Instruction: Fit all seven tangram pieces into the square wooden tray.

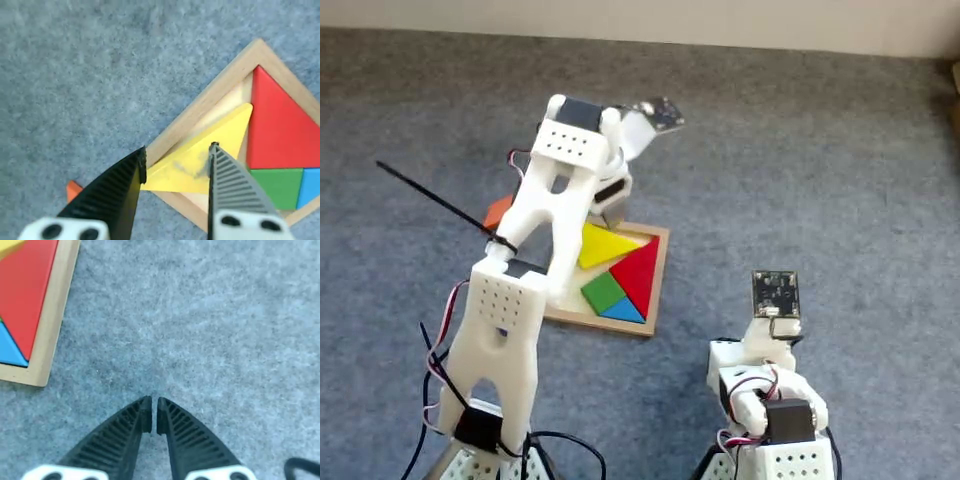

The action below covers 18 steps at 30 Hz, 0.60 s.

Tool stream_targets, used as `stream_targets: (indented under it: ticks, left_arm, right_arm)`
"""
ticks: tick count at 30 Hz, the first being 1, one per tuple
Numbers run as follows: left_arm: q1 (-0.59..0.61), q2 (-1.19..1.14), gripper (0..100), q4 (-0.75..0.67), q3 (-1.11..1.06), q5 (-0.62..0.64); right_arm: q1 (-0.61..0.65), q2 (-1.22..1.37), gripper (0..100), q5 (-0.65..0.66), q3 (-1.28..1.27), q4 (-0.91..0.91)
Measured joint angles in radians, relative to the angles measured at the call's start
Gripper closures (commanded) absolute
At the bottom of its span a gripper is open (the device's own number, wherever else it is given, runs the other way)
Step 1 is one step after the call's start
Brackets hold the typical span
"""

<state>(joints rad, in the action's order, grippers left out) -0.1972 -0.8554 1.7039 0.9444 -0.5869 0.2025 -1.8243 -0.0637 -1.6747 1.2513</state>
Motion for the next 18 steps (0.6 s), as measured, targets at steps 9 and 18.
stream_targets:
  ticks: [9, 18]
  left_arm:
    - [0.098, 0.000, 80, 0.035, 0.071, 0.003]
    - [0.207, 0.000, 80, 0.046, 0.064, 0.068]
  right_arm:
    - [0.000, 0.000, 96.4, 0.000, 0.000, 0.000]
    - [0.000, 0.000, 96.4, 0.000, 0.000, 0.000]
